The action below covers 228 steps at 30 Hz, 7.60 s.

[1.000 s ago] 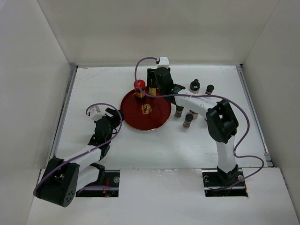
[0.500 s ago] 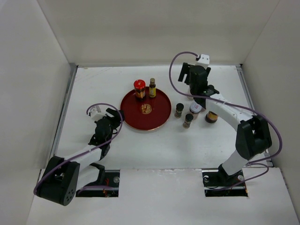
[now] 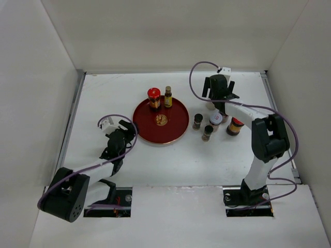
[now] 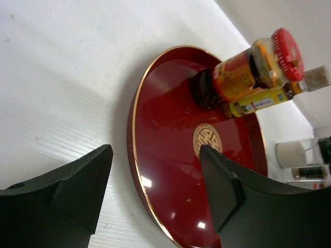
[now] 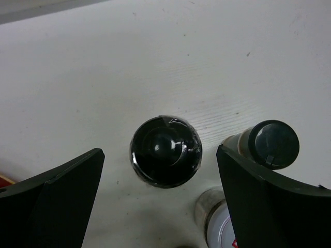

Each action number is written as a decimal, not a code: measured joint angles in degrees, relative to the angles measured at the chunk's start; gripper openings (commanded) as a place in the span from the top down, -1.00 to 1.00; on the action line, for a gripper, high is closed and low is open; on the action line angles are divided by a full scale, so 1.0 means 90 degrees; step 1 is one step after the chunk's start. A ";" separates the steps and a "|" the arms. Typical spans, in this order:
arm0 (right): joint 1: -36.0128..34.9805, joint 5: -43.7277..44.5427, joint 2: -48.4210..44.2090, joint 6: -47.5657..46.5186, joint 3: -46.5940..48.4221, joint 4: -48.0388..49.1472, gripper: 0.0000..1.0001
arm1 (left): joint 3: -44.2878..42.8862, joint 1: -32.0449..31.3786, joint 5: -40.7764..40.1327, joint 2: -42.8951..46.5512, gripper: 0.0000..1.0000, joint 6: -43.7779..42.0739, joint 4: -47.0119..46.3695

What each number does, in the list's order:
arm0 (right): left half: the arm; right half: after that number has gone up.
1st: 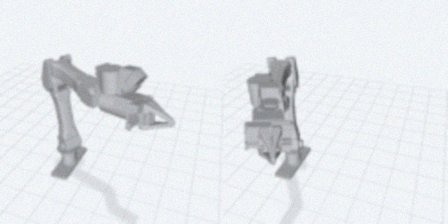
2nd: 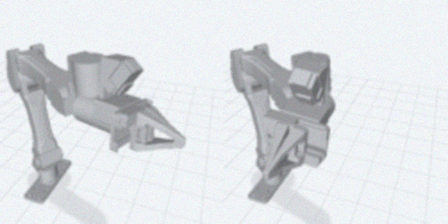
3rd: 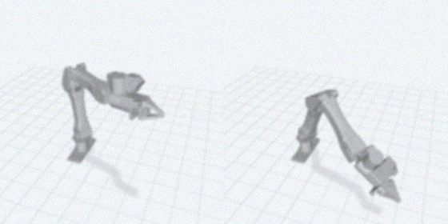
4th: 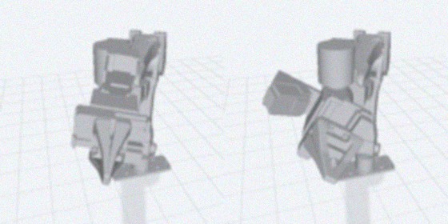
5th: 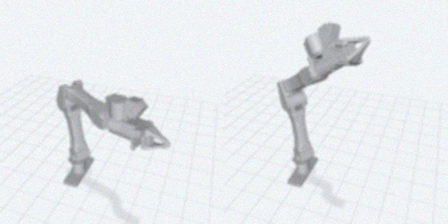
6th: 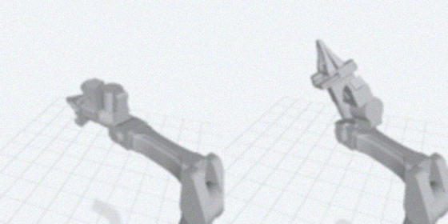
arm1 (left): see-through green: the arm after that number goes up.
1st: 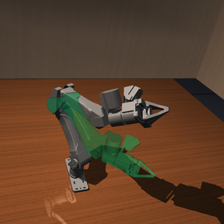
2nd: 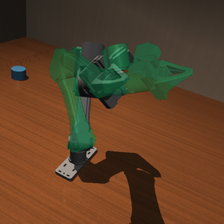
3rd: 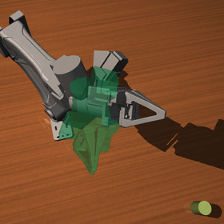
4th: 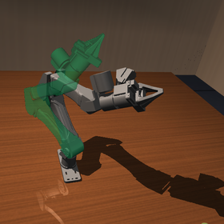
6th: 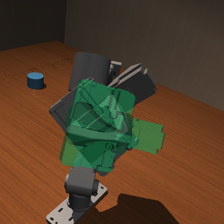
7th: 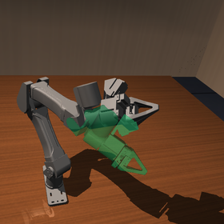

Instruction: Organize the condiment bottles

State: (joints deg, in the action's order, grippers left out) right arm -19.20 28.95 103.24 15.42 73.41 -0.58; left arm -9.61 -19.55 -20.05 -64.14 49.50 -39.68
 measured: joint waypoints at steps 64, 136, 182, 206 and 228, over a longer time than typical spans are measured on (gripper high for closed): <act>-0.3626 -0.0984 0.2280 -0.0092 0.2324 0.0809 -0.32 | -0.0136 0.0585 -0.0886 0.0391 -0.32 0.0338 -0.0049; -0.1877 -0.0080 -0.0272 -0.0007 0.0090 0.1073 0.16 | -0.0107 0.0534 -0.0384 -0.0102 -0.15 0.0556 -0.0146; -0.2171 0.0109 -0.3429 0.0729 -0.2448 0.0129 0.04 | -0.0107 0.0408 -0.0289 -0.0267 -0.15 0.0648 -0.0192; -0.2210 0.0376 -0.2917 0.1549 -0.3128 -0.1384 0.03 | -0.0109 0.0367 -0.0265 -0.0274 -0.16 0.0648 -0.0189; -0.3002 0.0015 0.0141 0.0345 0.0425 0.0342 0.08 | -0.0112 0.0335 -0.0236 -0.0432 -0.16 0.0673 -0.0287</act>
State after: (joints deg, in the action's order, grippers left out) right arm -46.22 29.08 104.51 18.52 77.23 2.50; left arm -10.61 -16.53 -22.17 -68.03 55.55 -42.26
